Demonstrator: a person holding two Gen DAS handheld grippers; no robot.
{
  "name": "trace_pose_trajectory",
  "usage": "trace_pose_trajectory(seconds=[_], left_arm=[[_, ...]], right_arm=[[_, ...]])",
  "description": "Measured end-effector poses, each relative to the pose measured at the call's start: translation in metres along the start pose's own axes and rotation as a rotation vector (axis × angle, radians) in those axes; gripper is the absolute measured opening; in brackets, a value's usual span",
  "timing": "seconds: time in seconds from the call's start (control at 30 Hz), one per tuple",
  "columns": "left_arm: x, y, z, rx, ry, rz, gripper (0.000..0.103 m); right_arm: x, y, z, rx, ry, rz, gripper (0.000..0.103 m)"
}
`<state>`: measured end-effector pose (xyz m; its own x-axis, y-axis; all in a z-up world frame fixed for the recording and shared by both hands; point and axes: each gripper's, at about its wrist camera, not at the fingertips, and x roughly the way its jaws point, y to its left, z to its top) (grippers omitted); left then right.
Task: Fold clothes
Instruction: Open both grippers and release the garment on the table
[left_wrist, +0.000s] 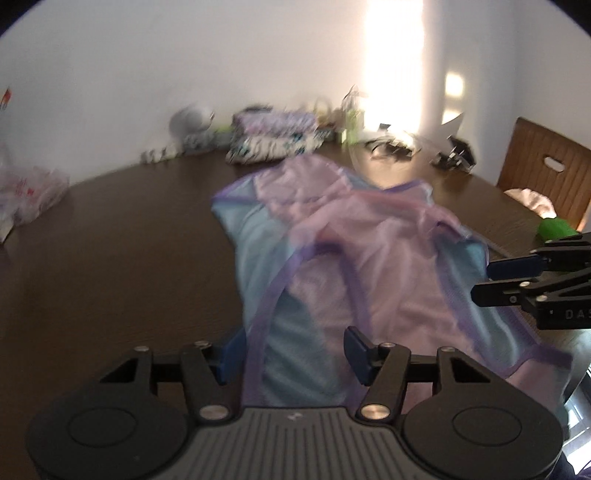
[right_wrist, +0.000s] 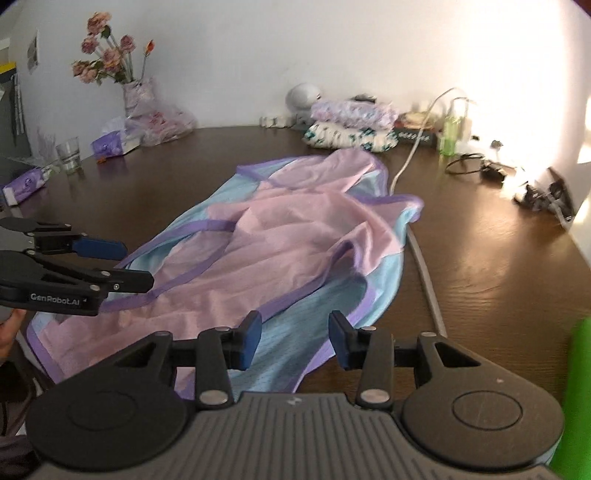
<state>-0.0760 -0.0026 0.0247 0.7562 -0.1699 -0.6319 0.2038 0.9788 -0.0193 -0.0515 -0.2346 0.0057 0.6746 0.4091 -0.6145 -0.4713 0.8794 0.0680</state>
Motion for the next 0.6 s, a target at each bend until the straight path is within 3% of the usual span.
trace_pose_trajectory(seconds=[0.17,0.23,0.3,0.37,0.53,0.6], left_arm=[[-0.015,0.022,-0.01,-0.082,0.046,-0.004,0.048],[-0.021,0.039,0.002,-0.162,0.03,-0.109,0.049],[-0.006,0.041,0.019,-0.124,0.011,-0.085,0.06],[0.01,0.043,0.036,-0.086,-0.009,-0.06,0.069],[0.048,0.045,0.071,-0.02,-0.053,-0.032,0.069],[0.061,0.041,0.074,-0.014,-0.024,-0.041,0.066]], right_arm=[[0.003,0.004,0.002,-0.024,0.016,0.002,0.041],[-0.002,-0.002,0.008,0.015,0.002,0.019,0.041],[-0.008,-0.01,0.015,0.062,-0.027,0.03,0.041],[-0.004,-0.018,0.024,0.088,-0.047,-0.027,0.042],[0.018,-0.033,0.036,0.111,-0.057,-0.143,0.041],[0.028,-0.033,0.039,0.095,-0.035,-0.149,0.038]])
